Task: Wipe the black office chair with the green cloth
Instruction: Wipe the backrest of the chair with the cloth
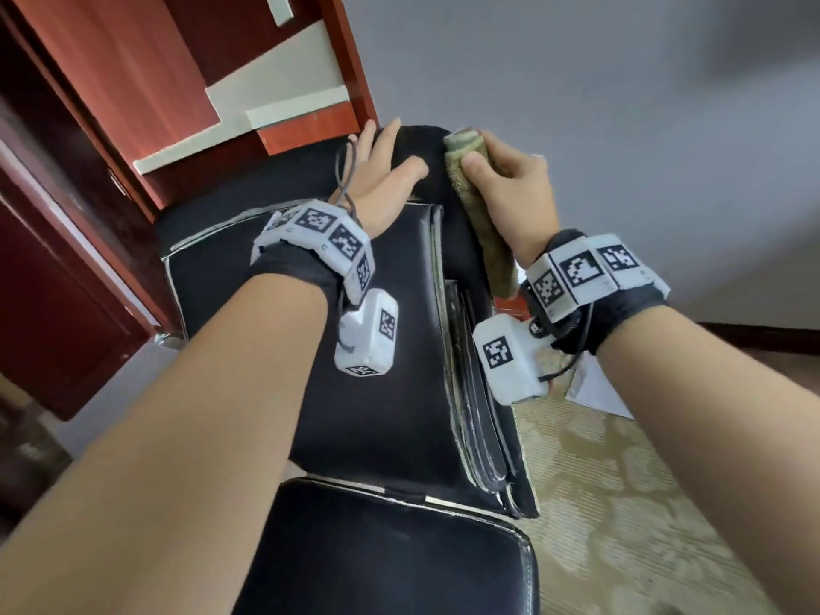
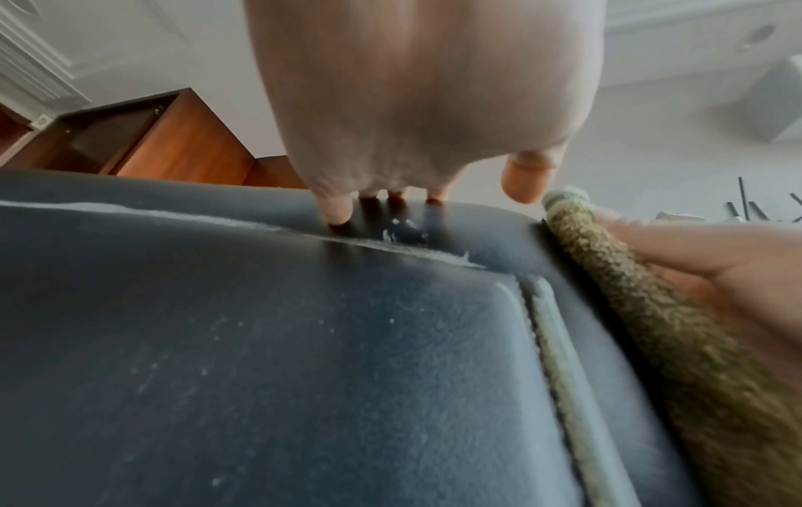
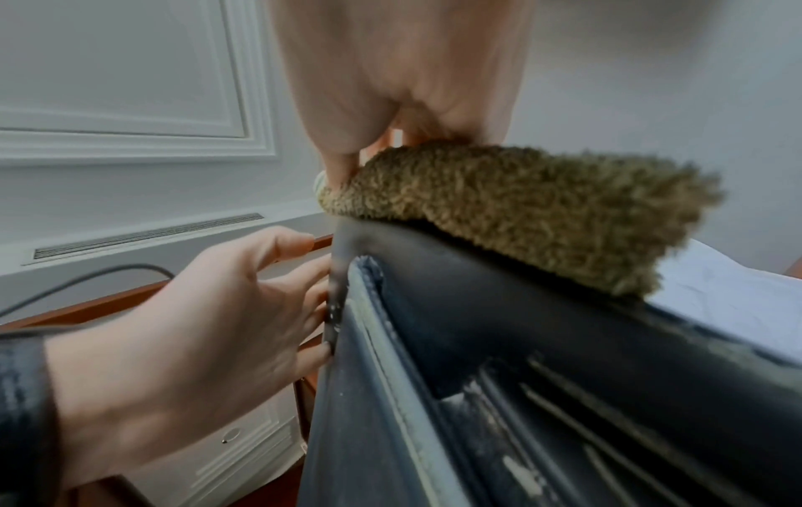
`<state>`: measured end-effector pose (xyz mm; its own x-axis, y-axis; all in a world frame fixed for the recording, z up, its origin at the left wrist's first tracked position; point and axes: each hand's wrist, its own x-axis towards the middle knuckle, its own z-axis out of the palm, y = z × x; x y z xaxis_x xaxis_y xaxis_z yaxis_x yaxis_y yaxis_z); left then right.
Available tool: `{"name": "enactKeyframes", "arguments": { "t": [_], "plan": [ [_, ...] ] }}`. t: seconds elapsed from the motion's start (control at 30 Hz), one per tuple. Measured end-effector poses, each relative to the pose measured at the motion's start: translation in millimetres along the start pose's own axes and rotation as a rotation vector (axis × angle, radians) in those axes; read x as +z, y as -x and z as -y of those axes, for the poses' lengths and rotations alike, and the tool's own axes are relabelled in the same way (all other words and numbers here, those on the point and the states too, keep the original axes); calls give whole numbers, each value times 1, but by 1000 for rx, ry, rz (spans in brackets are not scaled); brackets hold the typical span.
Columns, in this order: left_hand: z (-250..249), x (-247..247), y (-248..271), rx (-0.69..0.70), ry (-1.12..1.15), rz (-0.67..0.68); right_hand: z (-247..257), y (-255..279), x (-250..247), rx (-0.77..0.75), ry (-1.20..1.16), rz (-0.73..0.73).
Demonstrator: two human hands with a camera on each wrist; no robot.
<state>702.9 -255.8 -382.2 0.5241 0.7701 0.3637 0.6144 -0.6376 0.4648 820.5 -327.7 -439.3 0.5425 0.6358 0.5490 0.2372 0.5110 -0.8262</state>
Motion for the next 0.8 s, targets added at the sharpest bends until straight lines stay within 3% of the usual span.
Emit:
{"name": "enactKeyframes", "arguments": {
  "t": [0.37, 0.6, 0.8],
  "plan": [
    [-10, -1, 3, -30, -14, 13, -25, 43, -15, 97, 15, 2],
    [-15, 3, 3, -6, 1, 7, 12, 1, -10, -7, 102, -34],
    [-28, 11, 13, 43, 42, 33, 15, 16, -19, -37, 159, -177]
  ]
}}
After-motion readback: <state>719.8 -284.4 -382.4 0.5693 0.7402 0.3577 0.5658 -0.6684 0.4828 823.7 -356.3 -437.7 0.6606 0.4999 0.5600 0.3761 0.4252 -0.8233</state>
